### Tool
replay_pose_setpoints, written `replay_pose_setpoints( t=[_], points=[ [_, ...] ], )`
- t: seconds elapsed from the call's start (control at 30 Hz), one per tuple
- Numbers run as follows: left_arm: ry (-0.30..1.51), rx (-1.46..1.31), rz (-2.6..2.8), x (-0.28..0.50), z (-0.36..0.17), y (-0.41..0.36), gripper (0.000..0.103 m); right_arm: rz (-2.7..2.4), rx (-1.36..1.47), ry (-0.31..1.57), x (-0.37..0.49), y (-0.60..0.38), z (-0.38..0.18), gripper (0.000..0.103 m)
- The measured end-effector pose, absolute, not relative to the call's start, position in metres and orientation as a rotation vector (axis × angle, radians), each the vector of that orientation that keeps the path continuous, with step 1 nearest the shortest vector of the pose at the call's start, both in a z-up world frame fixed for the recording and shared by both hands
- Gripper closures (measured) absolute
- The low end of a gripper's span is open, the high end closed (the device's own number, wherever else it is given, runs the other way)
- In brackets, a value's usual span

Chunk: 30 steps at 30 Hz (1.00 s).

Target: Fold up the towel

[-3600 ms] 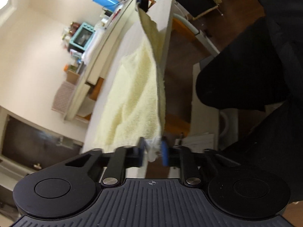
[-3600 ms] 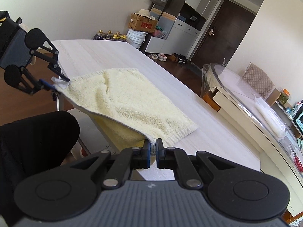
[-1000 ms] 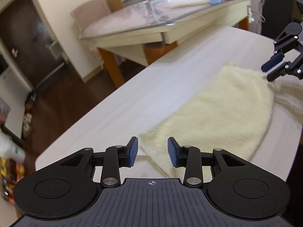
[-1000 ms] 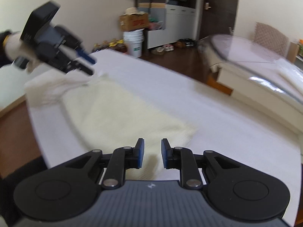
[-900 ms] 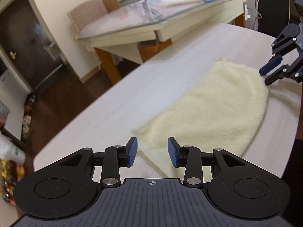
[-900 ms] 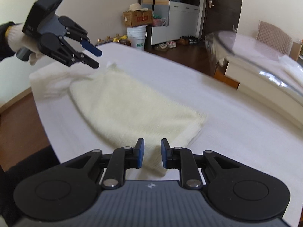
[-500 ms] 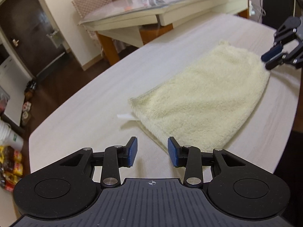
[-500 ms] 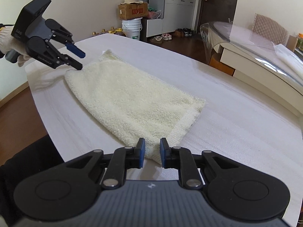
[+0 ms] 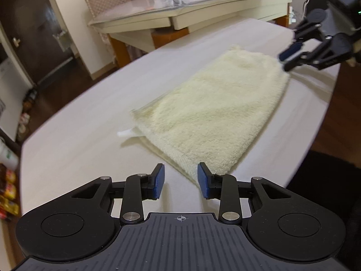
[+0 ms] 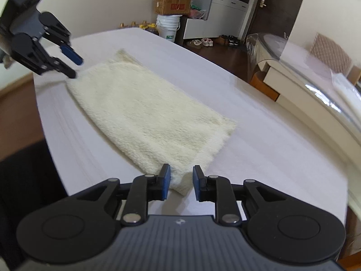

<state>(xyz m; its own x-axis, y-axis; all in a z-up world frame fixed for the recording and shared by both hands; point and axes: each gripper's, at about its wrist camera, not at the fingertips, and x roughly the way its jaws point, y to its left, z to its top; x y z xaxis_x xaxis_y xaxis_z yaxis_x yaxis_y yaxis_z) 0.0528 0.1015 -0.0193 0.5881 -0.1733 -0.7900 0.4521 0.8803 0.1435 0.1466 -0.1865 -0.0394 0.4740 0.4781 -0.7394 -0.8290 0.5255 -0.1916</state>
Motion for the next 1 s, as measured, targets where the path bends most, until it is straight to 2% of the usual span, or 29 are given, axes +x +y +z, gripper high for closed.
replay_pose_setpoints(
  t=[0.17,0.3,0.4,0.6,0.67,1.0],
  points=[
    [0.855,0.327,-0.398,0.044,-0.012,0.101,0.065,0.793,-0.67,0.609,0.142,-0.185,-0.036,0.078],
    [0.811,0.343,-0.351,0.055,0.003,0.12,0.061,0.802,-0.734,0.426,0.093,-0.158,-0.025,0.078],
    [0.782,0.365,-0.331,0.069,0.011,0.133,0.059,0.851,-0.717,0.354,0.056,-0.124,-0.024,0.078],
    [0.733,0.428,-0.372,0.082,0.023,0.144,0.056,0.939,-0.767,0.332,0.001,-0.048,-0.04,0.078],
    [0.715,0.453,-0.405,0.079,0.024,0.145,0.051,0.947,-0.796,0.339,-0.003,-0.031,-0.046,0.078],
    [0.696,0.54,-0.522,0.072,0.018,0.157,0.045,0.906,-0.988,0.339,-0.009,0.019,-0.069,0.078]
  ],
)
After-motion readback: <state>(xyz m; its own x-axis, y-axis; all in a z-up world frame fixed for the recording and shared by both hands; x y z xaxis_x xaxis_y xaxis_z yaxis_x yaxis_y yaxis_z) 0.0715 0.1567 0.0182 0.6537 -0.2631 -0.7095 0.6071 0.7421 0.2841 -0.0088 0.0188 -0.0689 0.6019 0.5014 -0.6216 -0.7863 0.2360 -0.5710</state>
